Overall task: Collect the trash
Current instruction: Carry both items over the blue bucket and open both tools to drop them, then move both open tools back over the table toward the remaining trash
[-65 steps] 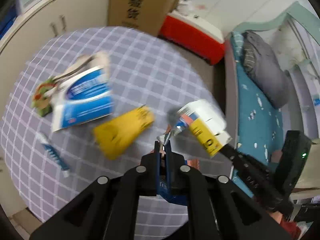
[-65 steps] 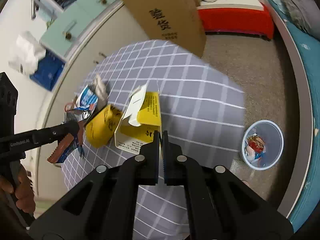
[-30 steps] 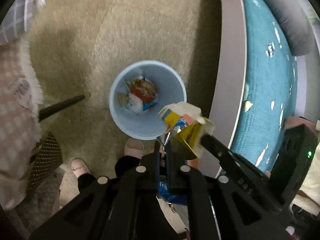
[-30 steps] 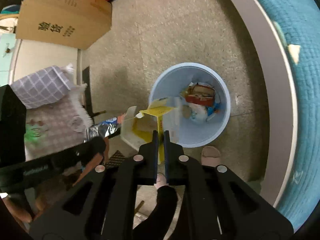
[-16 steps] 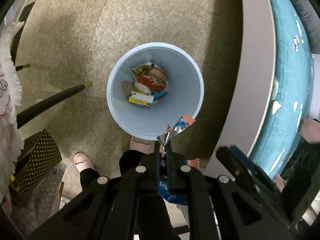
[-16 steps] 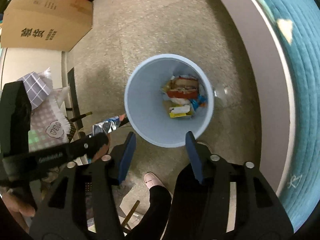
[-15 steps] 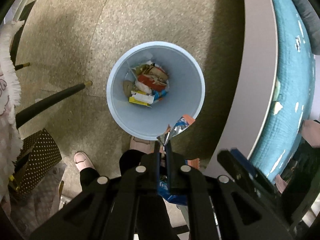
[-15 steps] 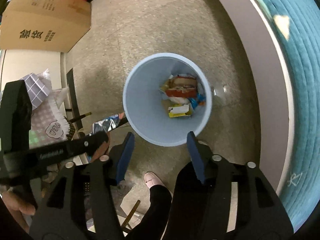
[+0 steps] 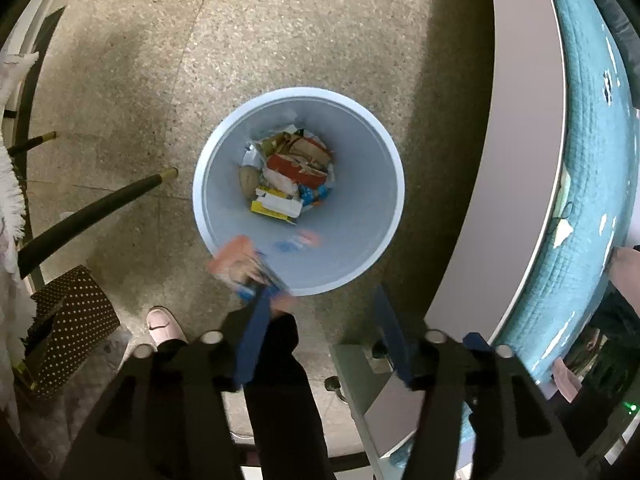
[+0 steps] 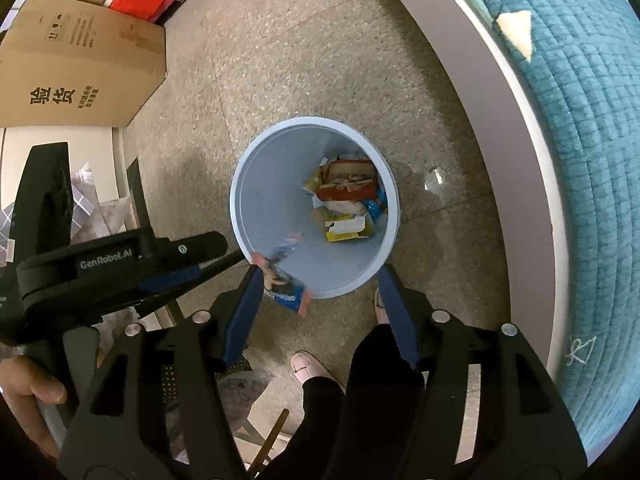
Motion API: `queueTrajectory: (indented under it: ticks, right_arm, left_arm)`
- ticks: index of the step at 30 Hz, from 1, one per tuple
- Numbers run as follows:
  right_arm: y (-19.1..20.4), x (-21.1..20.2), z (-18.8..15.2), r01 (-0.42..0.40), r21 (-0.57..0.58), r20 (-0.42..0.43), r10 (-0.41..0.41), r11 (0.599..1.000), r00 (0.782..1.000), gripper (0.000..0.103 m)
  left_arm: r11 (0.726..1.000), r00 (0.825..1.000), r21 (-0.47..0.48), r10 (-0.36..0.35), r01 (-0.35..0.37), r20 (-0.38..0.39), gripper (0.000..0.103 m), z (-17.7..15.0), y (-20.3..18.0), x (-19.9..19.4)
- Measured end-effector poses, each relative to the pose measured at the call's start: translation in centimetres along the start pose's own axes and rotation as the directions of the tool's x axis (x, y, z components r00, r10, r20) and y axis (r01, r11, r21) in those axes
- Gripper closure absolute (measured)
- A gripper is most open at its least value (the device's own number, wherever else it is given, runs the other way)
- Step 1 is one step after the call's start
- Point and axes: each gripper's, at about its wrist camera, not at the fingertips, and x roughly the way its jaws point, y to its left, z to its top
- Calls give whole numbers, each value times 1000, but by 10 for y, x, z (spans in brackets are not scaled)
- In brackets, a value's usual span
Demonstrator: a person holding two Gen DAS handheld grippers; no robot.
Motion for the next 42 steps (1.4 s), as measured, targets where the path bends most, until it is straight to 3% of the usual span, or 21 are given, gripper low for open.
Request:
queueTrajectory:
  ticks: [2,8,13,18,22,26,32,38,42]
  right_arm:
    - [0,-2,-2,0,3,0,0,1000,1000,44]
    - [5,-13,-7,-7,0,-5,7,1000,1000,44]
    - [22,-35,-11,-14,-37,6,14,999,1000,44]
    - [51,-64,-19,-26,-87,21,28,996,999,44]
    - [88,-102,-31,-49,-162,50,58,986,997,43]
    - [125,-141,-45,-70,-208,98,92,976,991,42]
    - [204,-192,-79,-103,-289,197,165,952,967,42]
    - [291,-213,-130,-159,-357,252,259,920,932,38]
    - [349,-204,-167,-174,-438,221,293,882,930,38]
  left_arm:
    - [1000,1000,-8,-10,10,10,36,-1,1,-3]
    - [999,999,-22,-43,43,31,34,-9,7,-26]
    - [999,997,-30,-22,24,73,33,-24,18,-57]
    - [999,987,-17,-27,31,158,33,-55,23,-106]
    - [1000,965,11,-24,22,260,33,-80,27,-158]
    - [997,919,75,-33,3,392,31,-107,35,-223]
    - [994,831,109,-46,-18,555,30,-151,76,-308]
    - [992,758,91,-125,86,640,29,-203,160,-381]
    - [994,725,0,-79,108,684,29,-234,232,-406]
